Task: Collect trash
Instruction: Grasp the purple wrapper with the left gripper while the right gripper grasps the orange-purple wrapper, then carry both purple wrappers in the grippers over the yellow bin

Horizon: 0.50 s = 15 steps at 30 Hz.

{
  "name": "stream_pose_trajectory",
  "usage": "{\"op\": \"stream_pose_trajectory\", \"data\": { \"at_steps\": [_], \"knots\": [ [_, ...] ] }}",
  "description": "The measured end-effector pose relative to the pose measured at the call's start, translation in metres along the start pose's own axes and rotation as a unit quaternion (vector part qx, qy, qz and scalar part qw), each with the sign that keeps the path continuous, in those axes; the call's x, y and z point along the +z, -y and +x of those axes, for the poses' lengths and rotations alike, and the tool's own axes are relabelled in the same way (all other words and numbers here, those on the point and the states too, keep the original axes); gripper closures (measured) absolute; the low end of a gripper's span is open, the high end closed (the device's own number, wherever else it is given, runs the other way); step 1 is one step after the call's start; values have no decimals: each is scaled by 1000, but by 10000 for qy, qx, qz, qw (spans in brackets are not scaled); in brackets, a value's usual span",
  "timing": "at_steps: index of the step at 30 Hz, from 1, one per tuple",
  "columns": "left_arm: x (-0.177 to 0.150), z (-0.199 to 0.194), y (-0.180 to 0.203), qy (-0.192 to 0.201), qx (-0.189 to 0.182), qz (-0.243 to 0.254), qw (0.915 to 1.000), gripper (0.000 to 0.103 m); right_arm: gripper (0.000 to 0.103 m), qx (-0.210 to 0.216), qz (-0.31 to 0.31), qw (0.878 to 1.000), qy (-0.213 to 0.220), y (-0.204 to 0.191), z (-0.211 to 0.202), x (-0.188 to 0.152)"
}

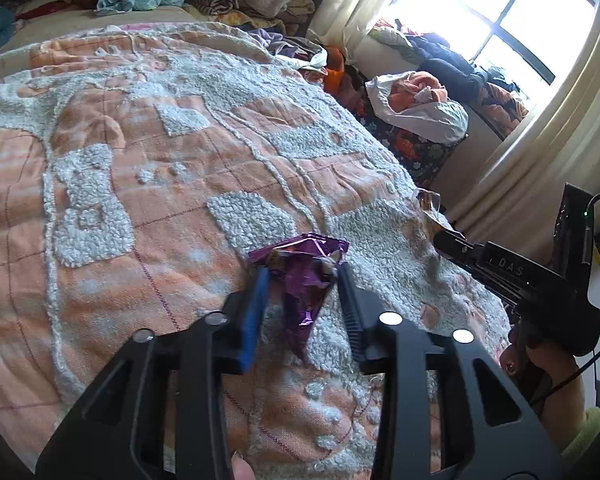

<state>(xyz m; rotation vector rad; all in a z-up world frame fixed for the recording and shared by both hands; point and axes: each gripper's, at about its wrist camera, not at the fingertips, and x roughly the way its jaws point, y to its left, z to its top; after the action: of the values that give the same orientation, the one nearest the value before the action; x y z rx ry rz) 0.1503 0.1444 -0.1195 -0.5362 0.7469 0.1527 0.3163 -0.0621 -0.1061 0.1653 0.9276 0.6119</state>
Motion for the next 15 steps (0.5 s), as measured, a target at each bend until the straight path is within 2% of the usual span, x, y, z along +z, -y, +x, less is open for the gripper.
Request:
{"op": "stream_pose_trajectory", "data": {
  "at_steps": [3,7,15],
  "knots": [
    [-1,-3,8,26,-136,132,9998,90,84,123,14,9998,149,1,-15,-4],
    [-2,-10,23,88,-303,319,9990,91,84,216,8,9992,346,4,-41,-12],
    [-8,-22,70,126,-637,770,9949,91,84,59,239,9969,742,28,-103,-35]
  ]
}}
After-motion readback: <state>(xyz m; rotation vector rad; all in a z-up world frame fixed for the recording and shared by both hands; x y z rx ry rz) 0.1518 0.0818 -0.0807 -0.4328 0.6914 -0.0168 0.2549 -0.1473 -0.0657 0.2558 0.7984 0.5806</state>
